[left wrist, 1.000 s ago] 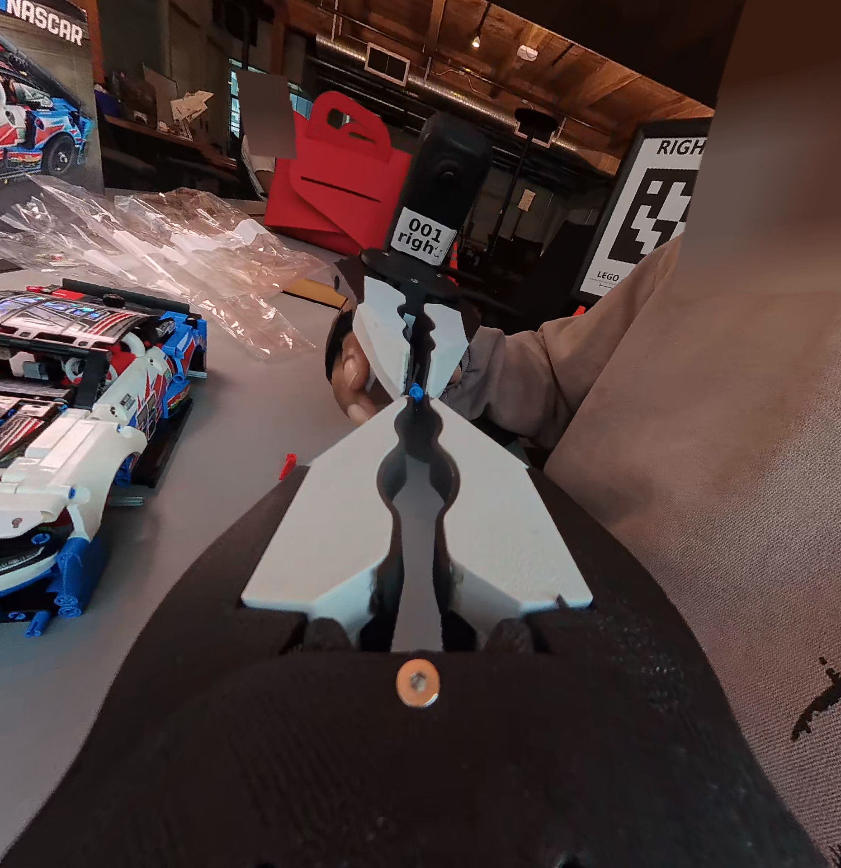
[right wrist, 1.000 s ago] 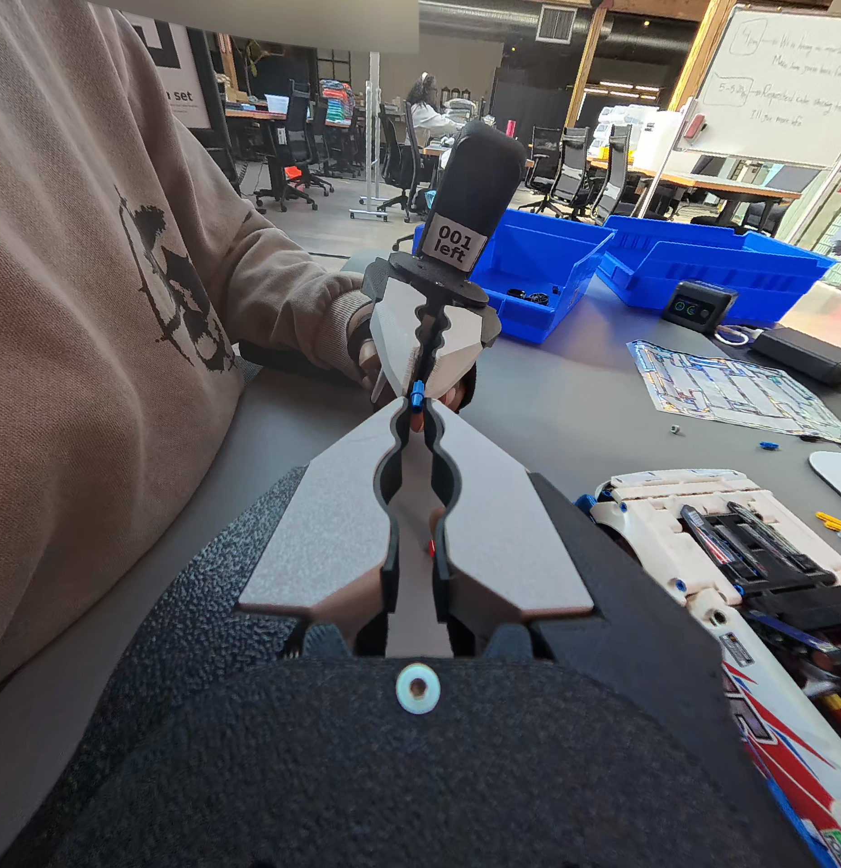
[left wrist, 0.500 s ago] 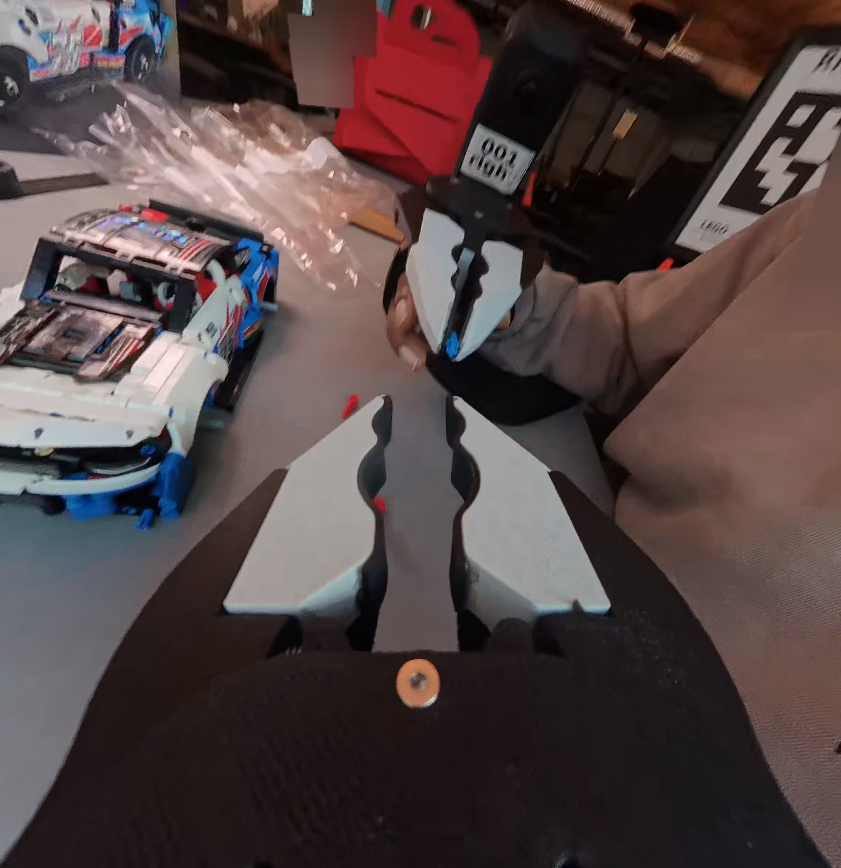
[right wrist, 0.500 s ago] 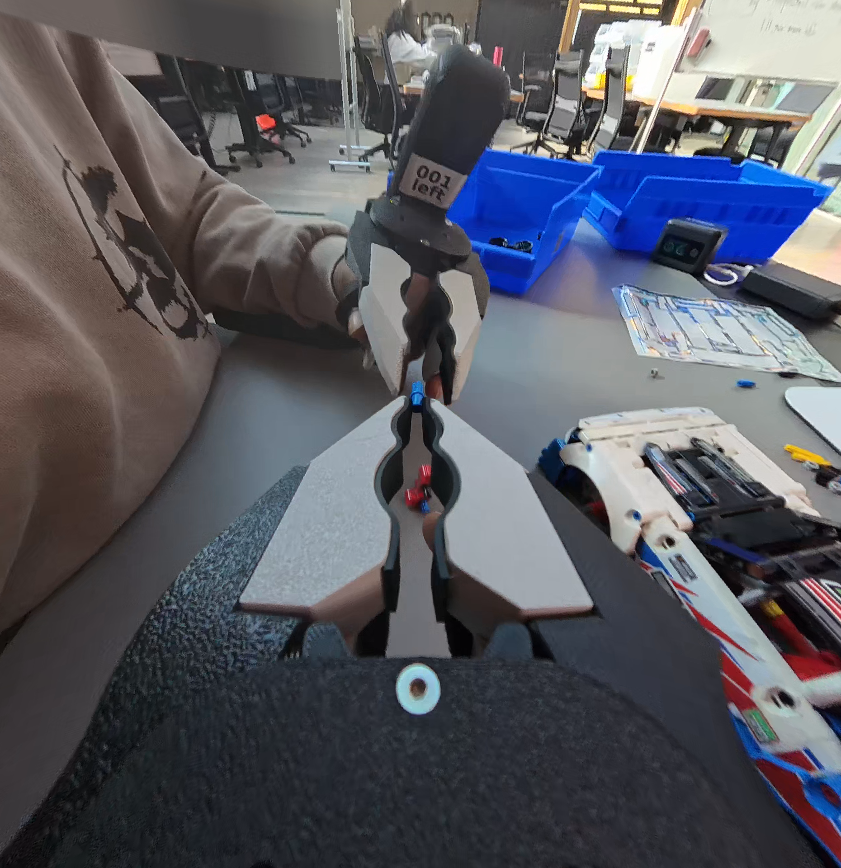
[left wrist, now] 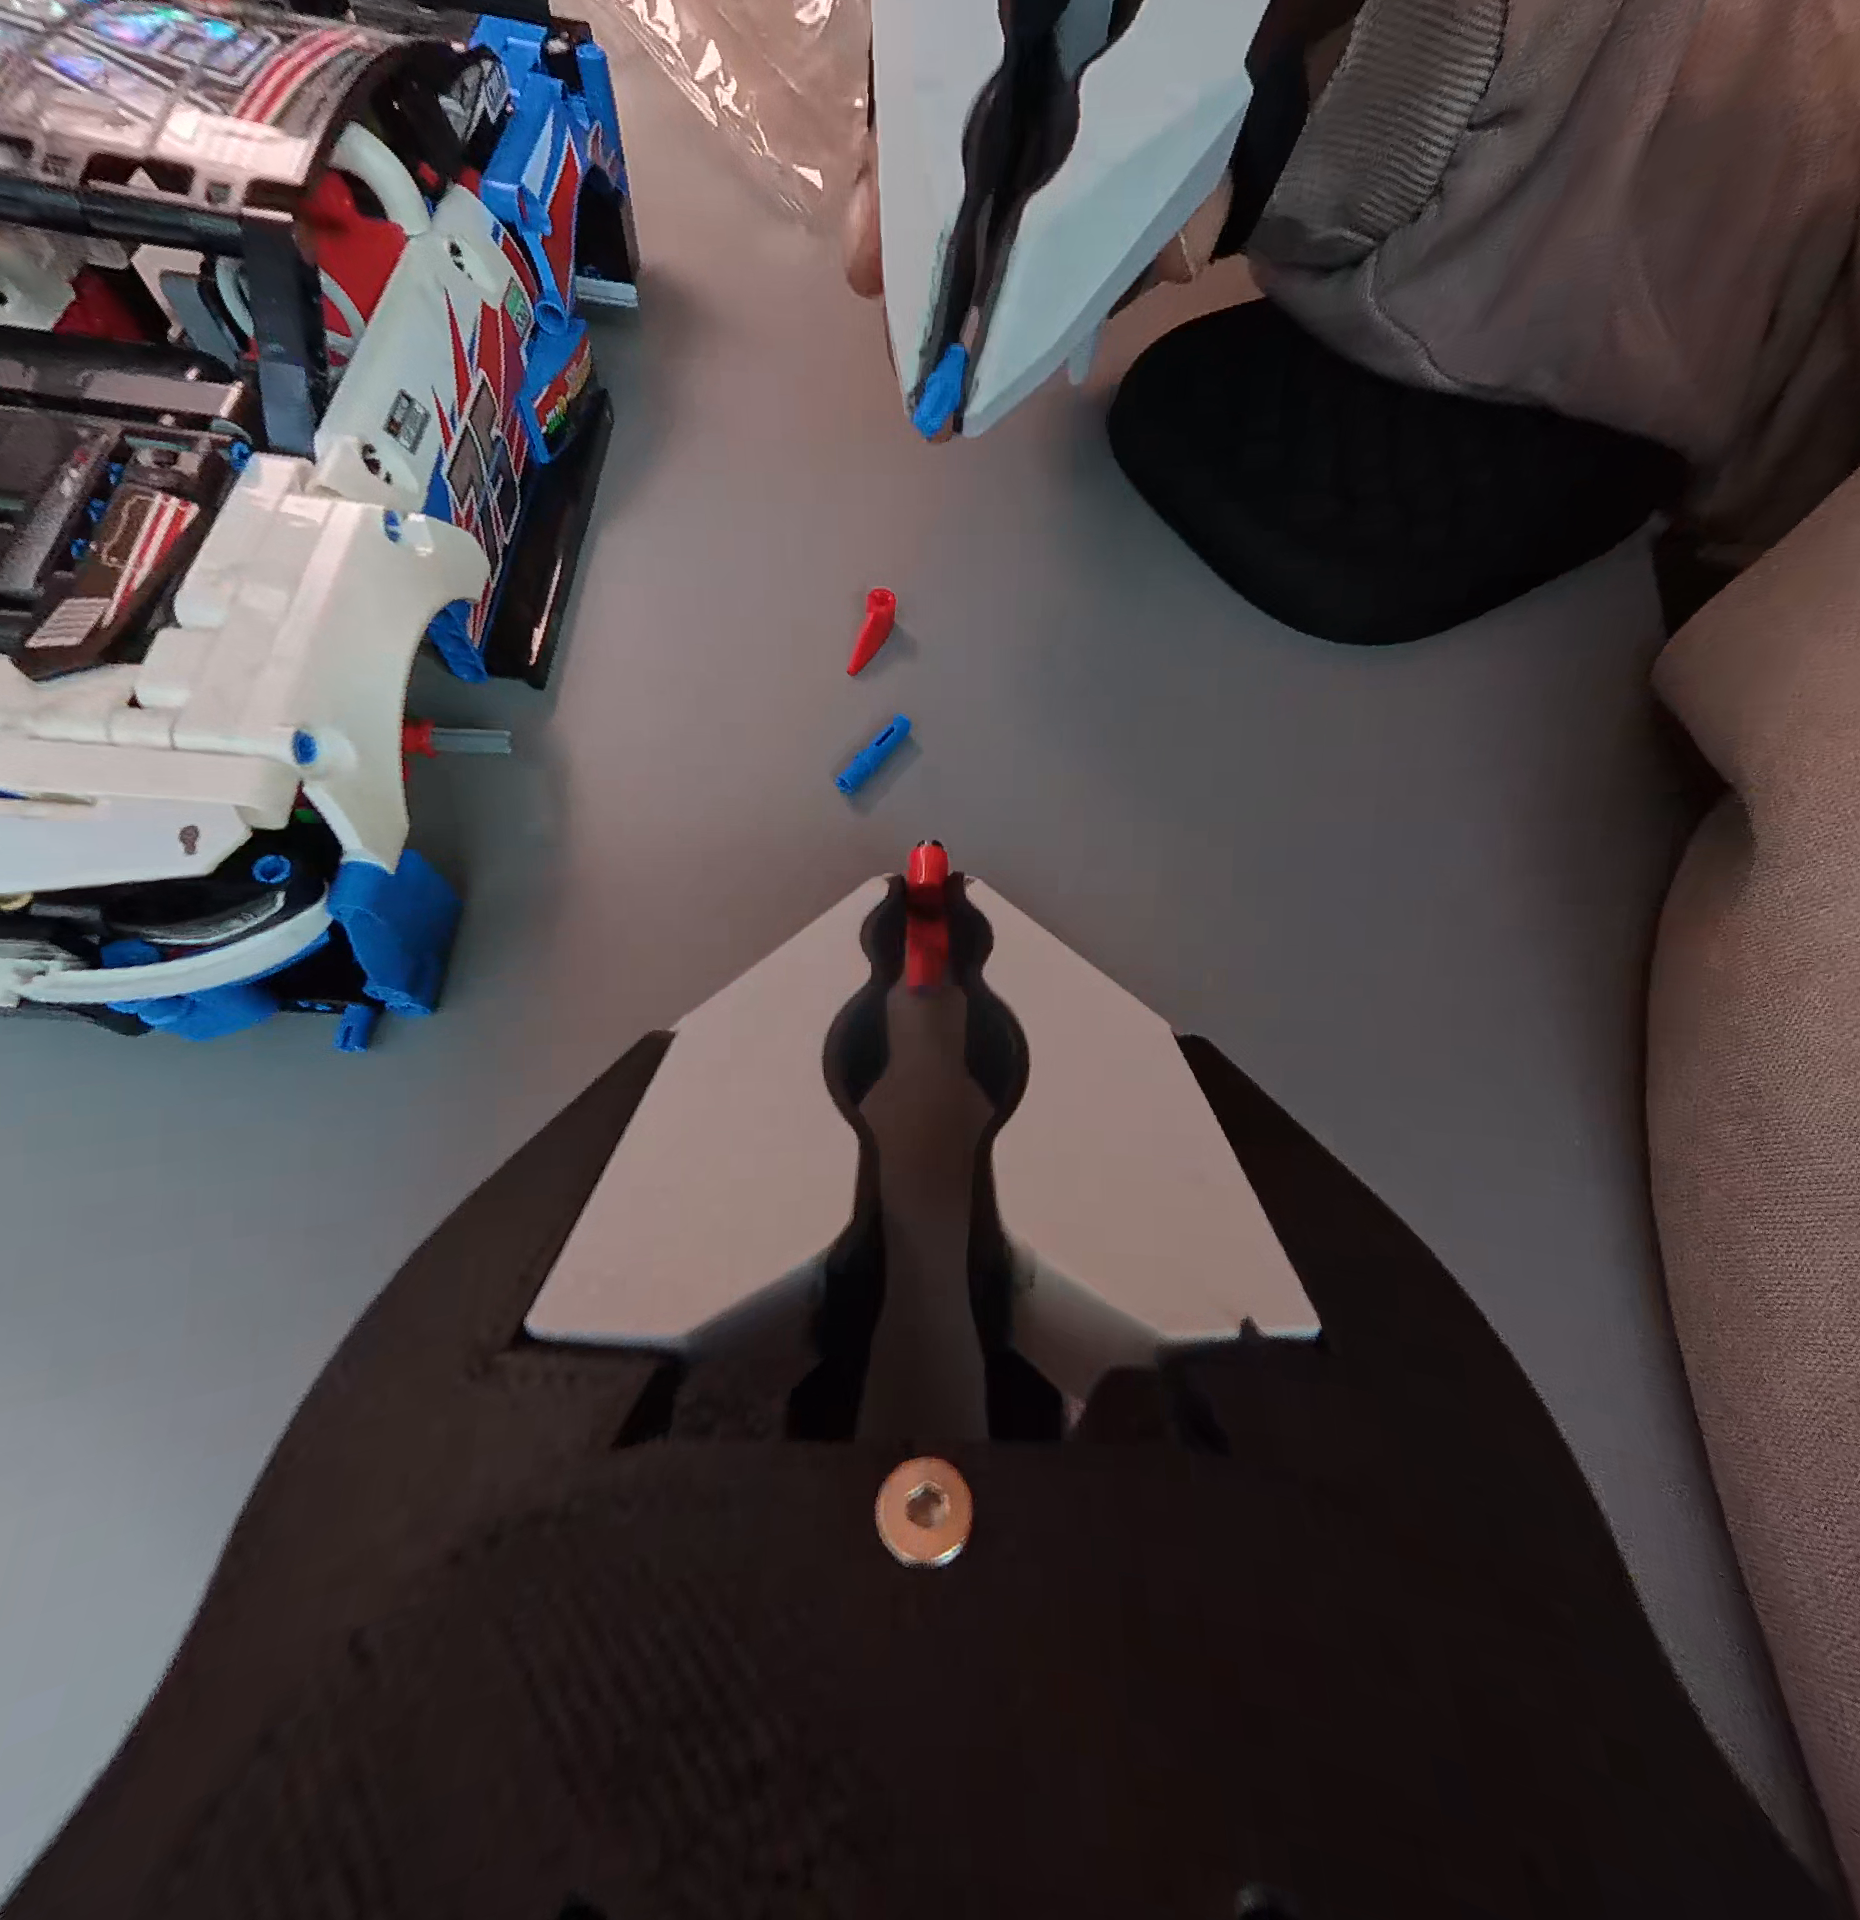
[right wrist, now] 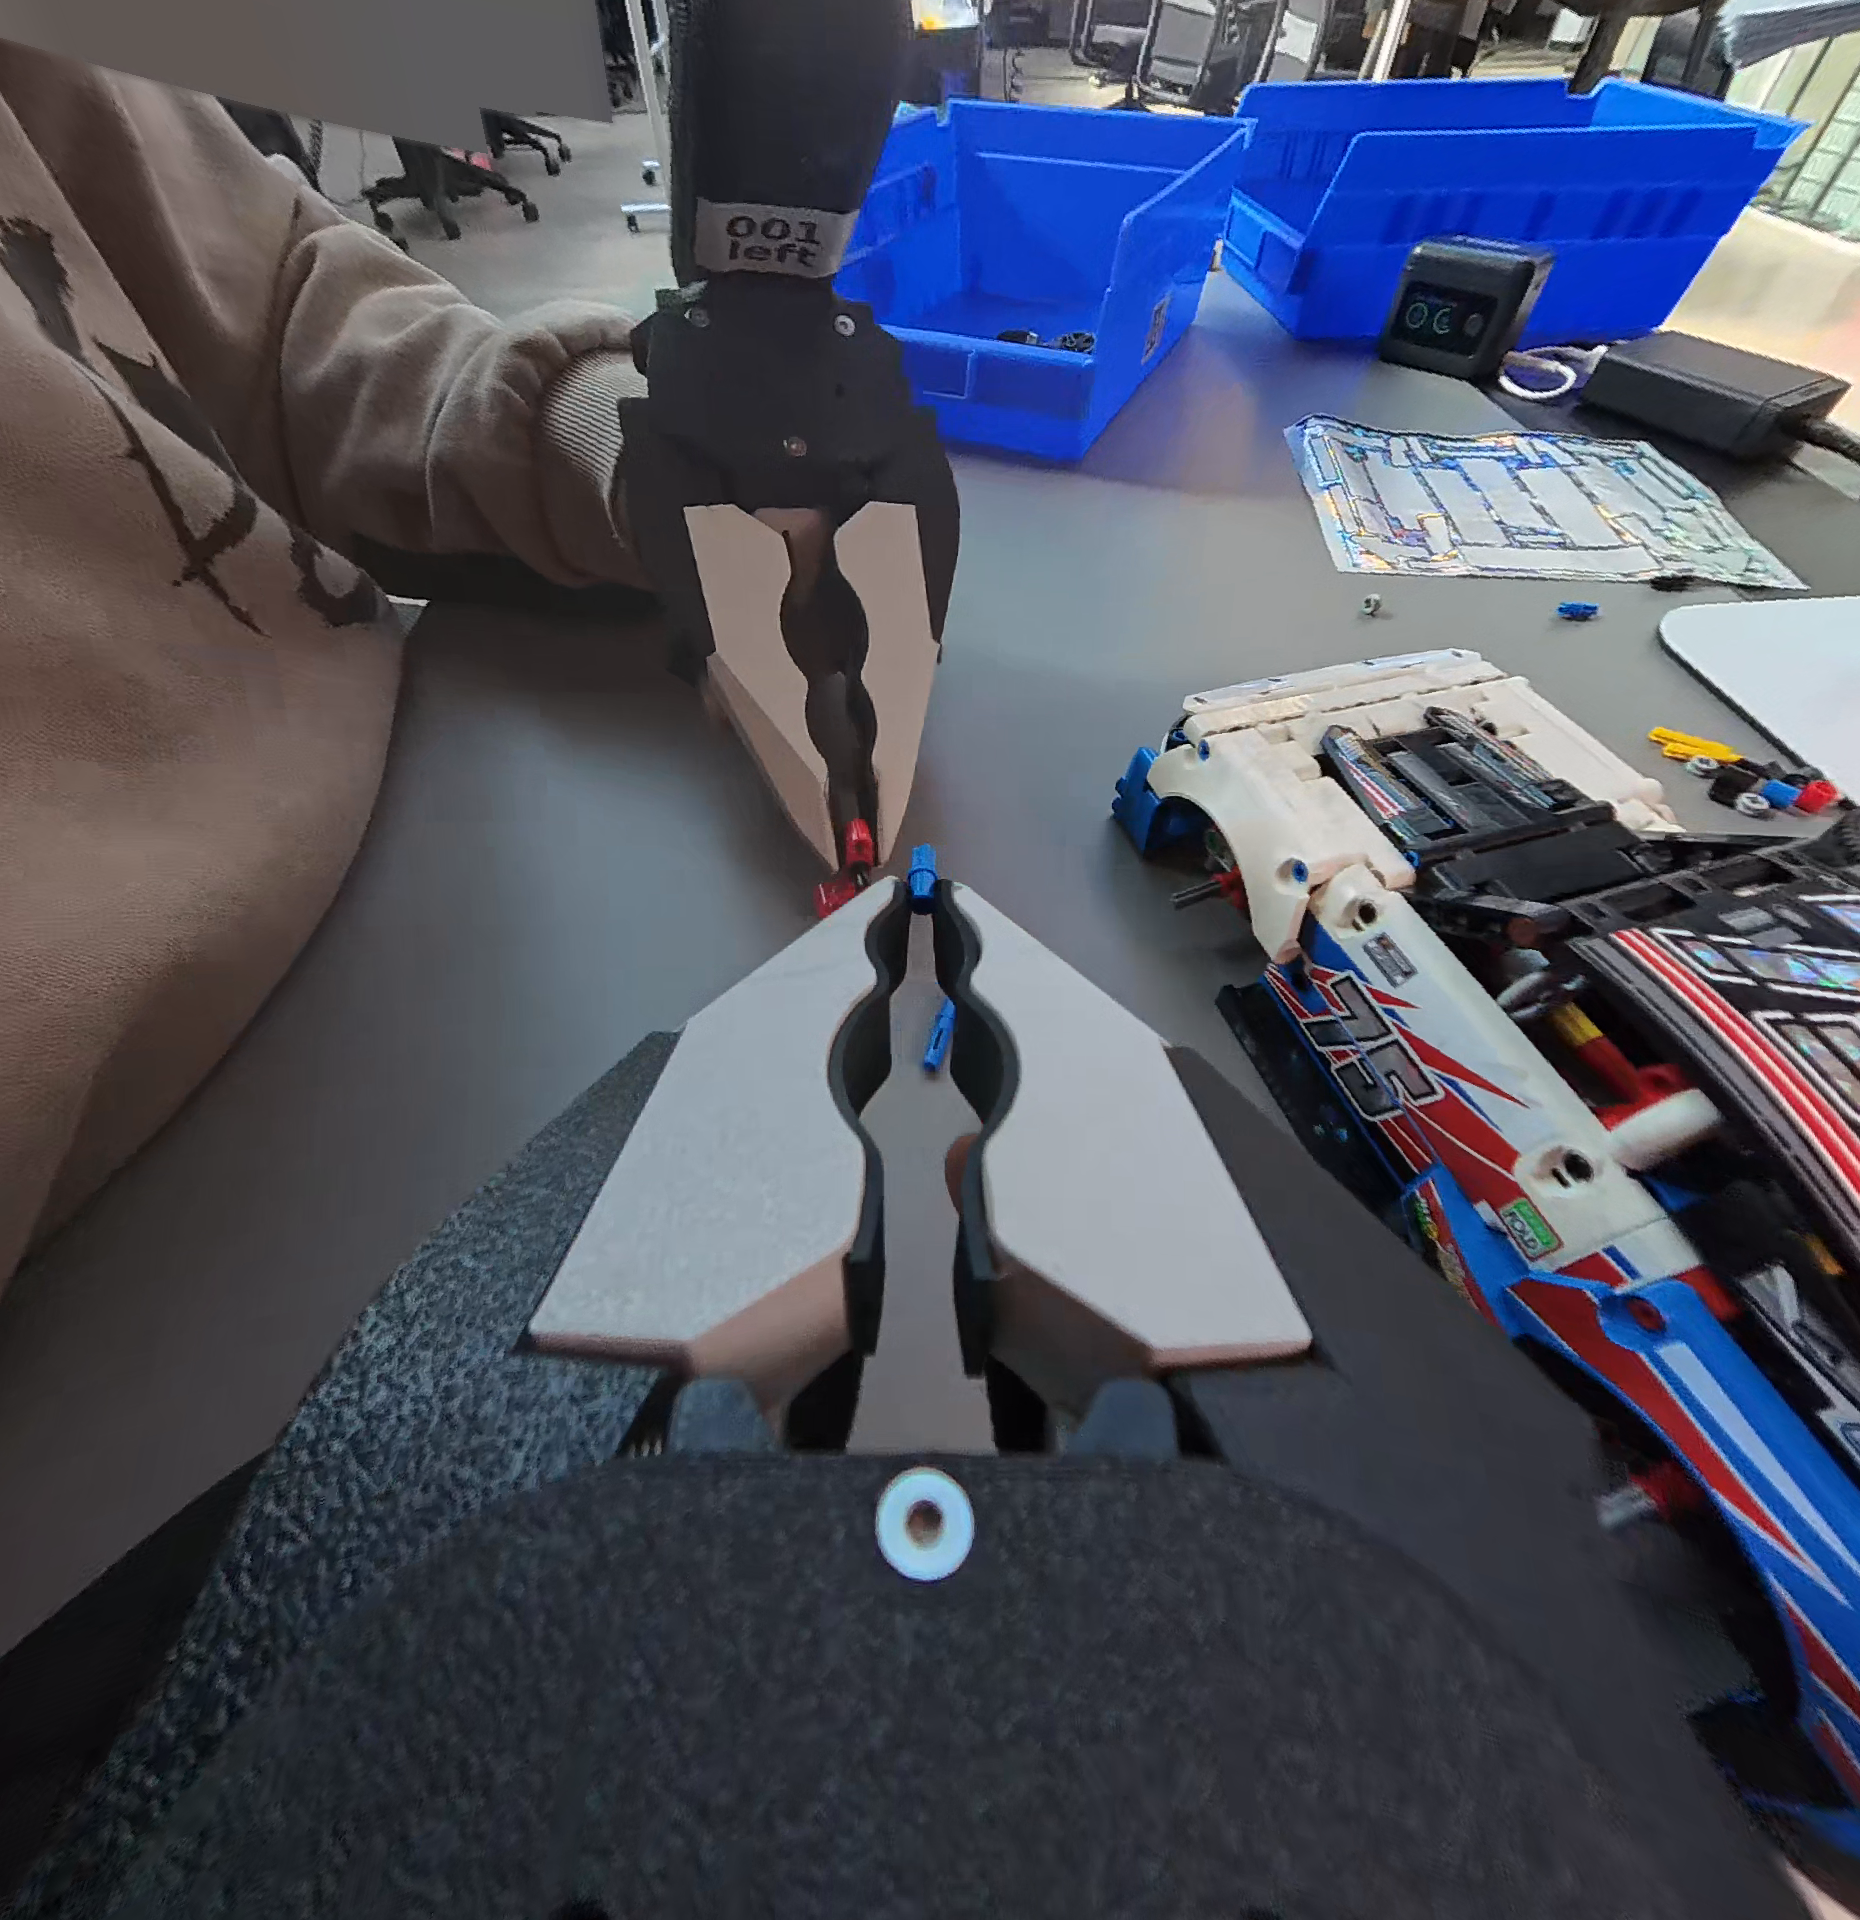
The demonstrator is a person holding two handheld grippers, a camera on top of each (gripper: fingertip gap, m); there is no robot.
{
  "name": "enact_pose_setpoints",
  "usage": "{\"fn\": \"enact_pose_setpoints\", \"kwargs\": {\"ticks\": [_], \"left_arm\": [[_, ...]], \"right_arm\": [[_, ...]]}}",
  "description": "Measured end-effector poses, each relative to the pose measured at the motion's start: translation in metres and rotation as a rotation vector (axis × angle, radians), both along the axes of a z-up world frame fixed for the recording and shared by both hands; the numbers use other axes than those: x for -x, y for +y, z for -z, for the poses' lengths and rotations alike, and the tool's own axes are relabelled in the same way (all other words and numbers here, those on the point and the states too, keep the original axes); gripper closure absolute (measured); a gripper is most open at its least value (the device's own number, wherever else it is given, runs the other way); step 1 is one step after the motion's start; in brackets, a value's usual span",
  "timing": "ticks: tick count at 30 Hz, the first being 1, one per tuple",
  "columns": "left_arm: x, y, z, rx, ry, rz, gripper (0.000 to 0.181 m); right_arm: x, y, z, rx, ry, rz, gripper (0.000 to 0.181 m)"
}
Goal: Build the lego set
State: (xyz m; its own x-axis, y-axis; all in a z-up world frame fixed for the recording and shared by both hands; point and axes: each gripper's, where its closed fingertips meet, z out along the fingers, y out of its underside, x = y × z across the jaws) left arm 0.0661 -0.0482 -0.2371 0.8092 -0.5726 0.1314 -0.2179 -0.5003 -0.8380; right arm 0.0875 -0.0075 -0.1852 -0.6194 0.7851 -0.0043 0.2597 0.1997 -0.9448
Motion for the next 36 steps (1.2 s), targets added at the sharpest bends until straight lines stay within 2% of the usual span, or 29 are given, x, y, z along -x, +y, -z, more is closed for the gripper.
{"fn": "enact_pose_setpoints", "kwargs": {"ticks": [1, 5, 9, 21, 30, 36], "left_arm": [[-0.002, 0.000, -0.006, -0.035, -0.024, 0.013, 0.176], [-0.009, -0.003, -0.035, -0.190, -0.112, 0.074, 0.176], [-0.019, -0.007, -0.045, -0.244, -0.155, 0.124, 0.176], [-0.029, -0.011, -0.037, -0.211, -0.133, 0.158, 0.176], [-0.030, -0.010, -0.021, -0.173, 0.009, 0.161, 0.176], [-0.029, -0.011, -0.012, -0.122, 0.043, 0.156, 0.176]], "right_arm": [[-0.001, -0.007, -0.001, 0.003, 0.007, -0.023, 0.180], [0.001, -0.033, 0.000, 0.002, 0.010, -0.072, 0.180], [0.001, -0.045, 0.000, 0.005, 0.014, -0.096, 0.180], [-0.003, -0.052, 0.009, -0.050, -0.012, -0.125, 0.180], [-0.003, -0.053, 0.025, -0.170, -0.051, -0.119, 0.180], [-0.002, -0.054, 0.032, -0.198, -0.075, -0.113, 0.180]]}}
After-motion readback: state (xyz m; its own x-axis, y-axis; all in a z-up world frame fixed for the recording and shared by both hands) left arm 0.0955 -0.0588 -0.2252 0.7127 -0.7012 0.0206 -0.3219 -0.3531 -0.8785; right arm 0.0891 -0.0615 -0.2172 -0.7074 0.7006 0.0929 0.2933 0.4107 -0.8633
